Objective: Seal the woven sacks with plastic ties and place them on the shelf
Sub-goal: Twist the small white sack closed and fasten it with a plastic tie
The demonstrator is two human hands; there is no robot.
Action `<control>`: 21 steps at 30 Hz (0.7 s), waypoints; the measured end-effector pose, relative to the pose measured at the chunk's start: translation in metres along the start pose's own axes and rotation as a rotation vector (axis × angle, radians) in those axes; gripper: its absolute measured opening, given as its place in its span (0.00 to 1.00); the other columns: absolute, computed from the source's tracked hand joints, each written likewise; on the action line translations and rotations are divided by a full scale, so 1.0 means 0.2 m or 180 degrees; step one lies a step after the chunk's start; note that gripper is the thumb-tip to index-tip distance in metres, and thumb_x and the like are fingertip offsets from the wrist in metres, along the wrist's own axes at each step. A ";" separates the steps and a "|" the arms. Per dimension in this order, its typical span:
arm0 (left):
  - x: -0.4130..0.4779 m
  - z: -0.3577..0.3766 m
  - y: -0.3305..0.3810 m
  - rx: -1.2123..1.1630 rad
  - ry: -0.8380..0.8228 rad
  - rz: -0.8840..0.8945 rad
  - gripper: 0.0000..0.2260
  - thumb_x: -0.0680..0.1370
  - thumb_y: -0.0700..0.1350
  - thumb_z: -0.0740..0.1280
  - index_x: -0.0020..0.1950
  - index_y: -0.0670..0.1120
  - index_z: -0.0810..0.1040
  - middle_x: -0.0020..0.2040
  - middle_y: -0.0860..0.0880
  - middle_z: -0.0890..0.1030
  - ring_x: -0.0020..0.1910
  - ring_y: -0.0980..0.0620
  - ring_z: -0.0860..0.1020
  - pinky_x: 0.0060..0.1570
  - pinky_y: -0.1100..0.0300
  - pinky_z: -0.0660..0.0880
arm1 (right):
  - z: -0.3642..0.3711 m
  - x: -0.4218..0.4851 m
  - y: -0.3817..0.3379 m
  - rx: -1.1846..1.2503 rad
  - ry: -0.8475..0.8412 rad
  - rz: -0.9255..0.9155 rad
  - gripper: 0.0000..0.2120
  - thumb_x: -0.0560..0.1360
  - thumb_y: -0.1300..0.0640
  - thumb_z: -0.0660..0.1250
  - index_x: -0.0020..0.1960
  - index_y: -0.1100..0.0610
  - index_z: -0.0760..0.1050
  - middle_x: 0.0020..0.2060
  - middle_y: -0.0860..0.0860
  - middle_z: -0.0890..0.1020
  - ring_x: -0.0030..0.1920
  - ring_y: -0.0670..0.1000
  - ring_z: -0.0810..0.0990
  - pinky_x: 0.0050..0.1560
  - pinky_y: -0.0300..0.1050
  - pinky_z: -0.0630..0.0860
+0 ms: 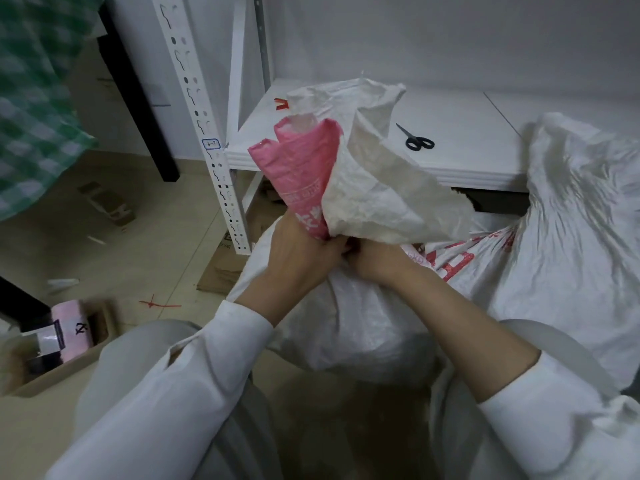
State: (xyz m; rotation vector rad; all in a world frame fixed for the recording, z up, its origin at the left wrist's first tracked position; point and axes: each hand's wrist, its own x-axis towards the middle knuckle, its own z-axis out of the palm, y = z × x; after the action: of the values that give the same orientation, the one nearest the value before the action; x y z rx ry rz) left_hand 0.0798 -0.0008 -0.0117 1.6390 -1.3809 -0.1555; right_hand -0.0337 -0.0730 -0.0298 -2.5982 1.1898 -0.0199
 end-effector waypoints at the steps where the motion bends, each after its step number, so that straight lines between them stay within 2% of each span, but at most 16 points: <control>1: 0.00 0.01 0.00 -0.0048 0.0059 -0.0035 0.06 0.67 0.46 0.69 0.38 0.44 0.78 0.38 0.49 0.80 0.40 0.49 0.79 0.39 0.48 0.77 | -0.02 -0.01 -0.01 -0.0035 0.0316 -0.0069 0.13 0.79 0.59 0.60 0.60 0.63 0.75 0.59 0.60 0.78 0.61 0.59 0.74 0.53 0.43 0.65; 3: 0.02 0.02 -0.01 -0.0227 0.0186 -0.0208 0.08 0.69 0.46 0.68 0.44 0.44 0.79 0.42 0.47 0.82 0.44 0.46 0.81 0.42 0.47 0.78 | -0.02 -0.01 -0.03 0.0161 0.0993 -0.0351 0.11 0.72 0.65 0.65 0.54 0.64 0.76 0.52 0.61 0.79 0.54 0.62 0.76 0.46 0.45 0.67; 5: 0.04 0.00 -0.01 -0.0435 0.0430 -0.0359 0.09 0.70 0.45 0.69 0.48 0.43 0.79 0.46 0.45 0.83 0.47 0.43 0.81 0.46 0.45 0.78 | 0.00 -0.01 -0.03 0.0135 0.1410 -0.0380 0.19 0.66 0.66 0.70 0.56 0.61 0.76 0.53 0.59 0.78 0.53 0.61 0.76 0.45 0.48 0.72; 8: 0.07 -0.03 0.01 -0.0609 0.0662 -0.0797 0.08 0.70 0.45 0.70 0.46 0.44 0.79 0.44 0.47 0.82 0.46 0.45 0.80 0.48 0.46 0.78 | -0.01 -0.02 -0.02 -0.0176 0.1825 0.0045 0.23 0.66 0.54 0.76 0.59 0.55 0.73 0.52 0.53 0.76 0.50 0.54 0.74 0.41 0.44 0.70; 10: 0.08 -0.04 -0.01 -0.0661 0.0627 -0.1070 0.09 0.69 0.48 0.69 0.45 0.44 0.79 0.43 0.48 0.82 0.45 0.47 0.80 0.49 0.47 0.78 | -0.01 -0.04 -0.03 -0.0196 0.1709 0.0263 0.22 0.71 0.46 0.73 0.59 0.54 0.71 0.49 0.53 0.78 0.47 0.54 0.77 0.38 0.43 0.69; 13: 0.11 -0.07 -0.03 -0.0775 0.0597 -0.1541 0.08 0.69 0.48 0.70 0.44 0.45 0.79 0.44 0.47 0.82 0.47 0.47 0.79 0.52 0.49 0.77 | 0.03 -0.04 -0.05 -0.0185 0.1519 0.0329 0.16 0.77 0.47 0.66 0.59 0.55 0.73 0.47 0.54 0.81 0.46 0.56 0.80 0.41 0.46 0.73; 16: 0.12 -0.08 -0.07 -0.1045 0.0695 -0.2102 0.14 0.68 0.50 0.71 0.48 0.43 0.80 0.49 0.47 0.82 0.50 0.47 0.79 0.54 0.54 0.75 | 0.07 -0.03 -0.08 0.0239 0.1777 0.0204 0.08 0.76 0.53 0.63 0.44 0.57 0.76 0.38 0.54 0.80 0.38 0.54 0.77 0.37 0.45 0.67; 18: 0.12 -0.07 -0.09 -0.1353 0.0764 -0.2354 0.25 0.61 0.55 0.71 0.53 0.42 0.80 0.51 0.46 0.82 0.51 0.47 0.79 0.55 0.52 0.76 | 0.09 -0.03 -0.10 0.0618 0.1761 0.0185 0.10 0.74 0.51 0.62 0.40 0.57 0.73 0.34 0.52 0.78 0.35 0.52 0.75 0.36 0.44 0.66; 19: 0.11 -0.06 -0.10 -0.1493 0.0806 -0.2440 0.29 0.58 0.57 0.70 0.53 0.42 0.80 0.50 0.46 0.82 0.51 0.47 0.80 0.56 0.49 0.77 | 0.09 -0.03 -0.11 0.0730 0.1632 0.0192 0.12 0.74 0.47 0.62 0.44 0.57 0.75 0.37 0.52 0.79 0.38 0.52 0.77 0.38 0.45 0.70; 20: 0.11 -0.04 -0.13 -0.1590 0.0799 -0.2494 0.31 0.55 0.58 0.69 0.53 0.43 0.80 0.49 0.46 0.82 0.51 0.47 0.81 0.57 0.46 0.77 | 0.10 -0.04 -0.13 0.0729 0.1418 0.0238 0.19 0.74 0.42 0.62 0.53 0.56 0.75 0.43 0.53 0.81 0.44 0.53 0.79 0.43 0.45 0.73; 21: 0.10 -0.02 -0.14 -0.1678 0.0799 -0.2542 0.30 0.54 0.58 0.69 0.51 0.44 0.80 0.48 0.46 0.83 0.50 0.46 0.81 0.56 0.45 0.77 | 0.11 -0.05 -0.13 0.0687 0.1179 0.0294 0.28 0.73 0.37 0.63 0.64 0.57 0.72 0.50 0.53 0.81 0.50 0.54 0.80 0.49 0.46 0.74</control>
State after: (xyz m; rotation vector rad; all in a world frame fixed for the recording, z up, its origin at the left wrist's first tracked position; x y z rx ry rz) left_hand 0.1103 -0.0179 -0.0202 1.5879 -0.3817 -0.6878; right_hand -0.0174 -0.0444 -0.0423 -2.4104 1.3399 -0.5998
